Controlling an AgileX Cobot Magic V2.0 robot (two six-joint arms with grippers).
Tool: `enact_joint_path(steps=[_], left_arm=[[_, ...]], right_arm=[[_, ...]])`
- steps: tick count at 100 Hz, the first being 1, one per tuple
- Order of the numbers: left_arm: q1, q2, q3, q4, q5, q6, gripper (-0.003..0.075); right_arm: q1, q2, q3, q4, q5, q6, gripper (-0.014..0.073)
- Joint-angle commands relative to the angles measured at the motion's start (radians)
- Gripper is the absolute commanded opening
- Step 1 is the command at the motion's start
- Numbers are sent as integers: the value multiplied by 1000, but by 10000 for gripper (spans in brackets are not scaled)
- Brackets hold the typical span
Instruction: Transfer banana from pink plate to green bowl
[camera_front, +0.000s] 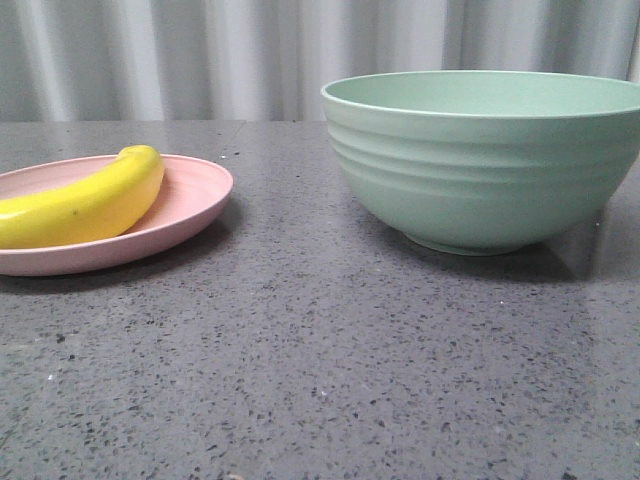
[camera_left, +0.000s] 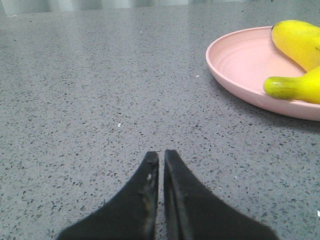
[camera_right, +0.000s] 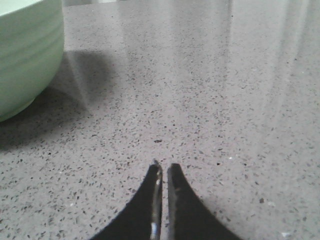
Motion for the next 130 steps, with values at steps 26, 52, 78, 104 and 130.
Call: enact_joint_path(steps=[26, 52, 78, 104, 130], left_arm=[[-1, -28, 8, -3, -71, -8, -20], [-1, -28, 8, -3, -71, -8, -20], [-1, -28, 8, -3, -71, -8, -20], [-1, -28, 8, -3, -71, -8, -20], [-1, -28, 8, -3, -71, -8, -20]], right_arm=[[-6, -23, 19, -12, -16, -1, -64], [-6, -23, 19, -12, -16, -1, -64], [-6, -23, 19, -12, -16, -1, -64], [-6, -23, 19, -12, -16, -1, -64], [-6, -23, 19, -12, -110, -1, -64]])
